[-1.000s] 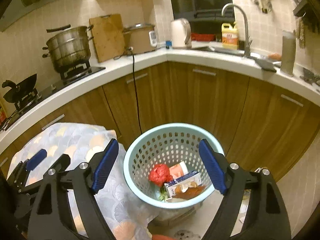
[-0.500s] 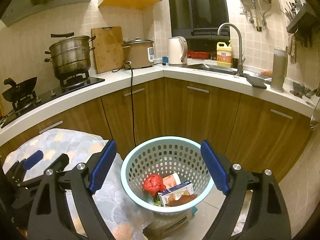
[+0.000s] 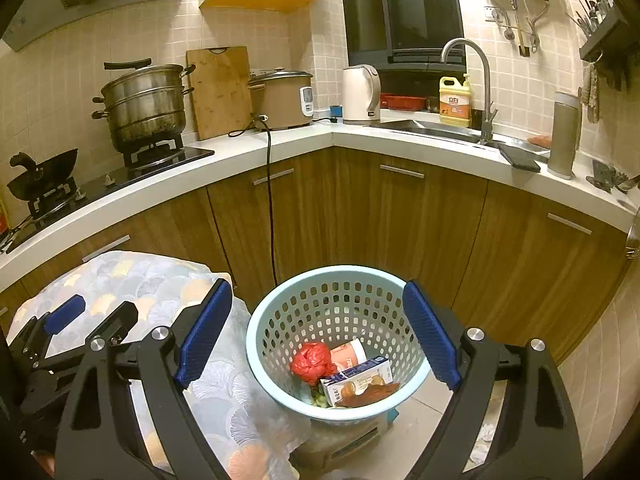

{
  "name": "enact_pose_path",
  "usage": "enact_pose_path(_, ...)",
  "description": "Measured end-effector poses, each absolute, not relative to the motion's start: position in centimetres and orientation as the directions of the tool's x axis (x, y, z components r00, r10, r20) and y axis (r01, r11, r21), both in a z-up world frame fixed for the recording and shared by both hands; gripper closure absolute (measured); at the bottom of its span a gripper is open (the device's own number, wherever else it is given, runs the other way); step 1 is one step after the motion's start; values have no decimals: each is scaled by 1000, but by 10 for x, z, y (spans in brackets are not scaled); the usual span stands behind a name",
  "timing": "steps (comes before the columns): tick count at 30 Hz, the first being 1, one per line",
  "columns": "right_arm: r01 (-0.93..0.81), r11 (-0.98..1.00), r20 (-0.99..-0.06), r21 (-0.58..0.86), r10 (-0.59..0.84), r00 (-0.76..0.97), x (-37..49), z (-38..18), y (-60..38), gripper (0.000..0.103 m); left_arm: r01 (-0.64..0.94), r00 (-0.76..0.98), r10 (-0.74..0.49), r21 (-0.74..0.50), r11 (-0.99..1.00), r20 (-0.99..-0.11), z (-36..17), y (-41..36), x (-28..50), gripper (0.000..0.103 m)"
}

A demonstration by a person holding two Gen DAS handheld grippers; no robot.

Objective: Collect trash

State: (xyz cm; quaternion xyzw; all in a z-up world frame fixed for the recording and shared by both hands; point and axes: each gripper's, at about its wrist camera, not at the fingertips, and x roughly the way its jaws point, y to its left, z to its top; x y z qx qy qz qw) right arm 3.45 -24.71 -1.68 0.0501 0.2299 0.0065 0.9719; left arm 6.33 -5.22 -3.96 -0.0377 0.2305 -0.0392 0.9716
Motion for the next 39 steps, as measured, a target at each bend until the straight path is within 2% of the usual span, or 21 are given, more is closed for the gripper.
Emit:
enact_pose_path(13, 10, 995, -446, 103, 37, 894, 34, -18, -245, 20, 65, 881, -108, -109, 992, -461, -42, -49, 67, 12)
enact_pose_path(17, 7, 995, -441, 103, 39, 897, 36, -17, -246, 16, 54, 888, -88, -88, 995, -452, -41, -50, 65, 12)
enact_pose_path(35, -1, 993, -450, 116, 54, 891, 40, -18, -250, 13, 55, 890, -85, -80, 995, -447, -39, -51, 63, 11)
enact_pose_path(39, -5, 993, -451, 117, 57, 891, 40, -18, -251, 13, 52, 893, -82, -79, 996, -443, -38, -51, 62, 8)
